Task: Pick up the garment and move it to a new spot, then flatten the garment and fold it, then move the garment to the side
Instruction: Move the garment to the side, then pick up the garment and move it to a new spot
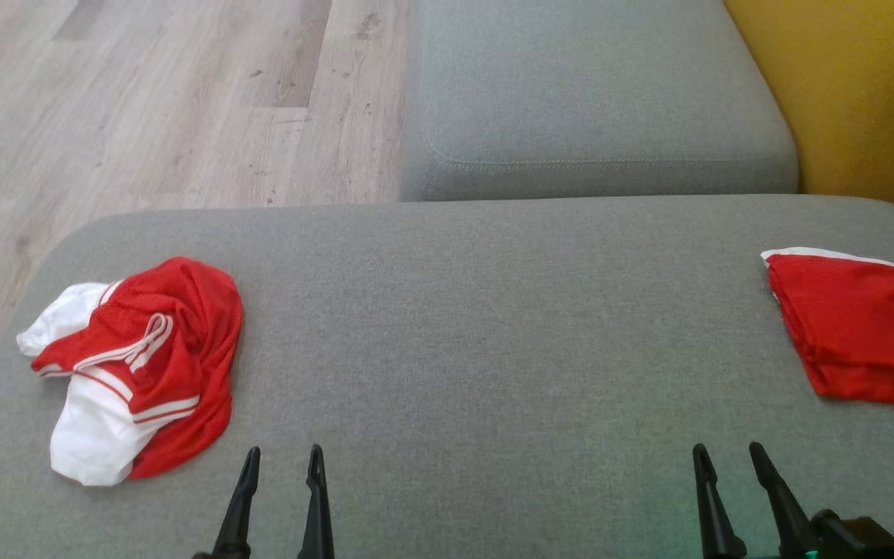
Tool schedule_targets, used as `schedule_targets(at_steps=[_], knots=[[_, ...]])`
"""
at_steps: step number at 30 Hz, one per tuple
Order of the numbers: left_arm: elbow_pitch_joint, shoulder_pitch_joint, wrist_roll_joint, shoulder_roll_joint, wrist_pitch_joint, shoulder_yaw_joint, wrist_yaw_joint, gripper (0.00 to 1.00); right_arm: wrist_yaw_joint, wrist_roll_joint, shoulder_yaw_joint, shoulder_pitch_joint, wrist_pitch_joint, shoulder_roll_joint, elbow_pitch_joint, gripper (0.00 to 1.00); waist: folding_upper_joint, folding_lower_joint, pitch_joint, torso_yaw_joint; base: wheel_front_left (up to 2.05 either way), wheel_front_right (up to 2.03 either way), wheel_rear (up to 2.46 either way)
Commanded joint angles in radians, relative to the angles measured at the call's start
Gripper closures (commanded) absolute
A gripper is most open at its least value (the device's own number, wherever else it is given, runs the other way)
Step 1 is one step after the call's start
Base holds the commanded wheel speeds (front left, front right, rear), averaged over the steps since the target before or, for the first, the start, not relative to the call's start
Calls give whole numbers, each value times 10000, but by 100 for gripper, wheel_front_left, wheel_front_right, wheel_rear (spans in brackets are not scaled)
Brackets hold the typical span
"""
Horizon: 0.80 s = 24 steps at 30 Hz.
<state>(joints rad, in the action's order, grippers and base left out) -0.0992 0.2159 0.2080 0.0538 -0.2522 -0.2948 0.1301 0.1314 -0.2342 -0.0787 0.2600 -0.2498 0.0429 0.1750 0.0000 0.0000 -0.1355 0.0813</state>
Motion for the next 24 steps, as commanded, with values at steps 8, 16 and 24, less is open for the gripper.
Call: schedule_targets(at_steps=[8, 16, 24], knots=[[61, -273, -190, -36, -95, 431, -122, 0, -7, -151, -303, -333, -119, 77, -345, 0, 0, 0, -86, -117, 0, 0, 0], [21, -250, -152, -36, -95, 543, -74, 0, -7, -252, -424, -404, -119, 75, -353, 0, 0, 0, -13, -241, 0, 0, 0], [-27, -377, -269, -36, -95, 624, -22, 0, -7, -271, -449, -415, -120, 75, -327, 0, 0, 0, 102, -9, 0, 0, 0]])
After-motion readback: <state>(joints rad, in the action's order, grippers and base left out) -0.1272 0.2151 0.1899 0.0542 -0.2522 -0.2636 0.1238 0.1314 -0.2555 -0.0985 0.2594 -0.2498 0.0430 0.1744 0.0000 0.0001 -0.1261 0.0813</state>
